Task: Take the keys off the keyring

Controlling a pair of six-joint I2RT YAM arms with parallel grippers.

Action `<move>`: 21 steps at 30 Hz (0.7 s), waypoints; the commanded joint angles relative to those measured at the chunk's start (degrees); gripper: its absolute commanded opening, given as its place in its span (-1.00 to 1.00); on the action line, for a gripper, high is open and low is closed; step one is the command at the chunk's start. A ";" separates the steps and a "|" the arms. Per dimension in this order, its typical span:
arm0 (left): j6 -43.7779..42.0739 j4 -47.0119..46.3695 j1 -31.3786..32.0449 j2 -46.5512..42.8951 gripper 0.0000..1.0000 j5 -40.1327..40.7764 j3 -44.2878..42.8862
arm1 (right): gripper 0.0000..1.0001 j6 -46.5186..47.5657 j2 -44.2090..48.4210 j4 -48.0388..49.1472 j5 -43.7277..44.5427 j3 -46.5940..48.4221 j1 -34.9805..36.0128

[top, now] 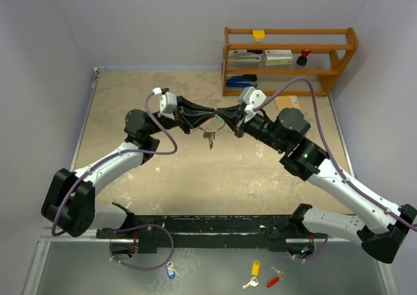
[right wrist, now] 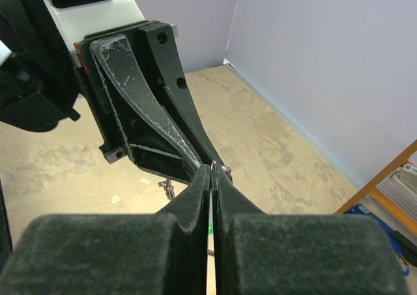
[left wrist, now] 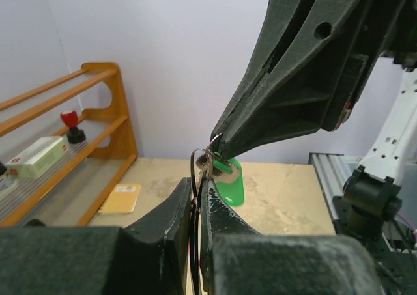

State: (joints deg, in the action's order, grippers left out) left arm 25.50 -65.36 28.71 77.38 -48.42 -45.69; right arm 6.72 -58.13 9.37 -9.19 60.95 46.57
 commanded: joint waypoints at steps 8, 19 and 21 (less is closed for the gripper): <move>-15.41 20.35 -0.70 -2.52 -1.00 13.92 -3.75 | -1.00 1.01 -0.90 0.00 -2.70 5.82 0.16; -15.91 20.70 -0.76 -5.28 -1.00 20.06 -4.48 | -1.00 -0.20 -2.89 -2.35 -3.38 5.42 0.11; -16.05 20.79 -0.76 -5.87 -1.00 21.07 -4.63 | -1.00 -0.43 -3.18 -2.59 -3.42 5.20 0.11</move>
State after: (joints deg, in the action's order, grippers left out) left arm 12.16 -45.01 29.45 73.38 -39.11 -47.72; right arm 8.03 -62.48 6.15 -8.51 63.16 45.69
